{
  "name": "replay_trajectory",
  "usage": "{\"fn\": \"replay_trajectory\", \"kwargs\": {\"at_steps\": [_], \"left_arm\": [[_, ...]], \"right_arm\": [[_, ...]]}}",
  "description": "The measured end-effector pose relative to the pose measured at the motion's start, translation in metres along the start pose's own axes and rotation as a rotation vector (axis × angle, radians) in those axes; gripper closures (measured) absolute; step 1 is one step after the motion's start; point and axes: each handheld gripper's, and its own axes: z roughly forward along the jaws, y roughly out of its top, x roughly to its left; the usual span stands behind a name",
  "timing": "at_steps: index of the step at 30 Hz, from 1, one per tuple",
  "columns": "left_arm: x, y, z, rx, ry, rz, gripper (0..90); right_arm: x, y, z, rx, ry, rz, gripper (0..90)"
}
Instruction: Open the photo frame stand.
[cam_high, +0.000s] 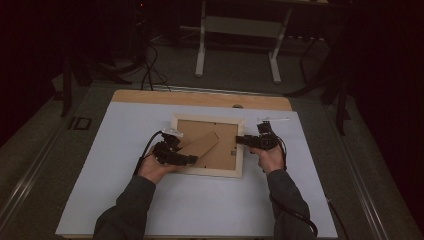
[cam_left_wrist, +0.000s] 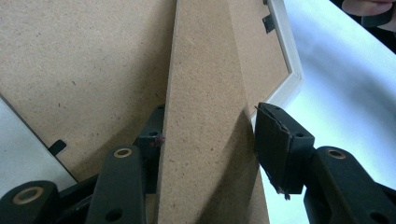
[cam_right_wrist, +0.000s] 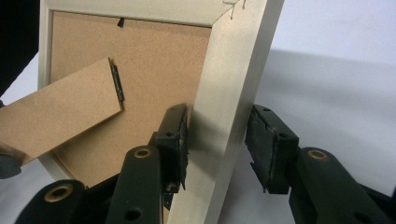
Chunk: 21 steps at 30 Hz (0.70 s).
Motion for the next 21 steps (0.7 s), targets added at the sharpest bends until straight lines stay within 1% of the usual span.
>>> {"fn": "replay_trajectory", "kwargs": {"at_steps": [8,12,14,17,21], "left_arm": [[-0.0025,0.0005,0.0016,0.020,0.026,0.021,50.8],[-0.0037,0.0008,0.0008,0.025,0.022,0.033,51.7],[-0.0045,0.0007,0.0008,0.022,0.006,0.039,54.0],[-0.0066,0.0006,0.0016,0.030,0.008,0.059,55.8],[-0.0077,0.0003,0.0025,0.028,0.010,0.069,56.7]], "right_arm": [[0.0011,0.0005,-0.0005,-0.002,-0.002,-0.008,58.8],[0.0024,0.0008,-0.0014,-0.004,-0.005,-0.018,58.8],[0.0035,0.0017,-0.0019,0.000,-0.006,-0.024,58.8],[0.0053,0.0039,-0.0030,0.002,-0.009,-0.043,59.0],[0.0078,0.0056,-0.0051,0.000,-0.018,-0.058,59.2]]}}
